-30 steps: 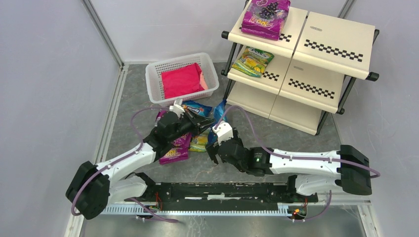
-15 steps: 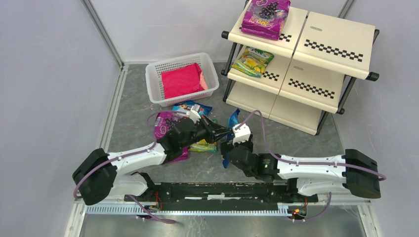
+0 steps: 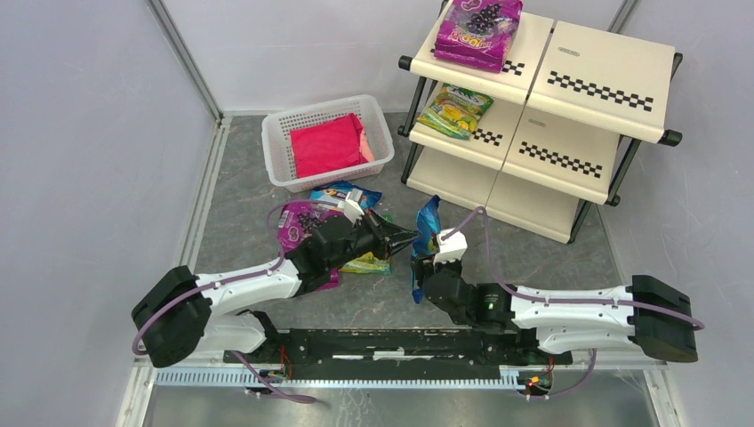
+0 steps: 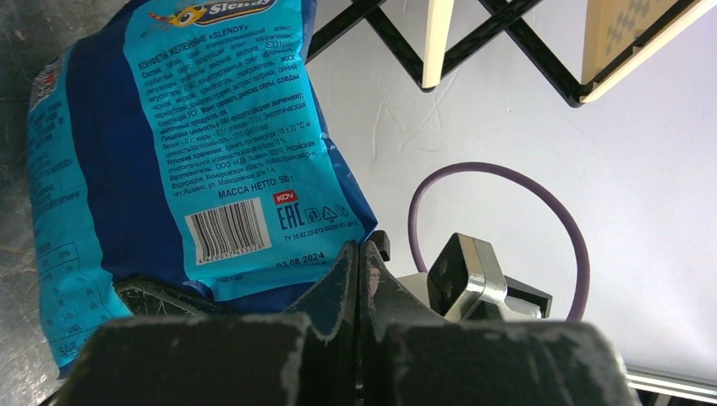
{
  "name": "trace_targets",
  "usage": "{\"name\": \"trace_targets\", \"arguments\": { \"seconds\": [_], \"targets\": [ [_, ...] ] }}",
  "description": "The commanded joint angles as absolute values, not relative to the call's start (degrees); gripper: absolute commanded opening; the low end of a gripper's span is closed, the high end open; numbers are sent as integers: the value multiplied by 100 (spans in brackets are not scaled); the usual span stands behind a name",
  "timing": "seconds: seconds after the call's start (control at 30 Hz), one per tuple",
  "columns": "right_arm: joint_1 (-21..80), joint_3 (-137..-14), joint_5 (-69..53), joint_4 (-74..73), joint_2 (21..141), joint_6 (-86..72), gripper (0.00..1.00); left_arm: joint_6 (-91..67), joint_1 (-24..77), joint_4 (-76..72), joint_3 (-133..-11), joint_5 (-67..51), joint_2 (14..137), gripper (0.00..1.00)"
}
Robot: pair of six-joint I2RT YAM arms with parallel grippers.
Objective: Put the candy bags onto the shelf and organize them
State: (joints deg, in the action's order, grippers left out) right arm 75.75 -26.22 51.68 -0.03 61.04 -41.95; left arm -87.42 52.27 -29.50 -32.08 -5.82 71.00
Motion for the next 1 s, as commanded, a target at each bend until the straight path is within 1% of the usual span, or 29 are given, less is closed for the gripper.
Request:
{"name": "trace_targets", "arguments": {
  "seconds": [0.0, 0.07, 0.13, 0.17, 0.2, 0.27, 0.37, 0.4, 0.47, 0.57, 0.6, 0.63, 0.7, 0.8, 0.87, 0.97],
  "targets": [
    [7575, -2606, 5424, 181, 5913, -3792, 60, -9138, 5256, -4028, -3481, -490, 6830, 2],
    [7572, -2548, 5233, 289, 5866, -3566, 52, -9039, 5256, -4027, -3495, -492, 6820, 2],
    [7576, -2523, 5082, 349, 5829, -3294, 48, -8974, 5249, -4032, -3482, -492, 6793, 3],
    [7576, -2522, 5042, 380, 5805, -3123, 45, -8935, 5246, -4027, -3454, -483, 6772, 9],
    [7570, -2522, 5020, 414, 5751, -2968, 42, -8870, 5243, -4014, -3428, -472, 6729, 16],
    [7576, -2484, 5014, 507, 5646, -2640, 37, -8550, 5211, -3846, -3415, -466, 6627, 36],
    [7566, -2373, 4840, 811, 5484, -1928, 33, -7656, 5142, -2708, -3777, -451, 6408, 62],
    [7561, -2350, 4822, 872, 5422, -1717, 32, -7293, 5126, -2245, -3962, -395, 6324, 68],
    [7518, -2351, 4804, 922, 5308, -1330, 30, -6673, 5072, -1378, -4257, -182, 6116, 77],
    [7233, -2430, 4431, 871, 5159, -685, 27, -5825, 4909, -275, -4540, 291, 5639, 83],
    [7068, -2469, 4280, 818, 5124, -513, 26, -5493, 4881, 115, -4642, 462, 5462, 86],
    [6915, -2535, 4101, 719, 5085, -346, 24, -5169, 4855, 487, -4758, 671, 5296, 92],
    [6567, -2638, 3673, 631, 4996, 96, 23, -4542, 4849, 1410, -5057, 1252, 5012, 97],
    [6021, -3002, 2882, 344, 5115, 769, 22, -3882, 4844, 2200, -5231, 1912, 4604, 99],
    [5891, -3357, 2838, 82, 5386, 1170, 22, -3647, 4843, 2442, -5219, 2130, 4377, 100],
    [5811, -3880, 3189, -175, 5885, 1737, 22, -3342, 4843, 2541, -5186, 2191, 4145, 100]
  ]
}}
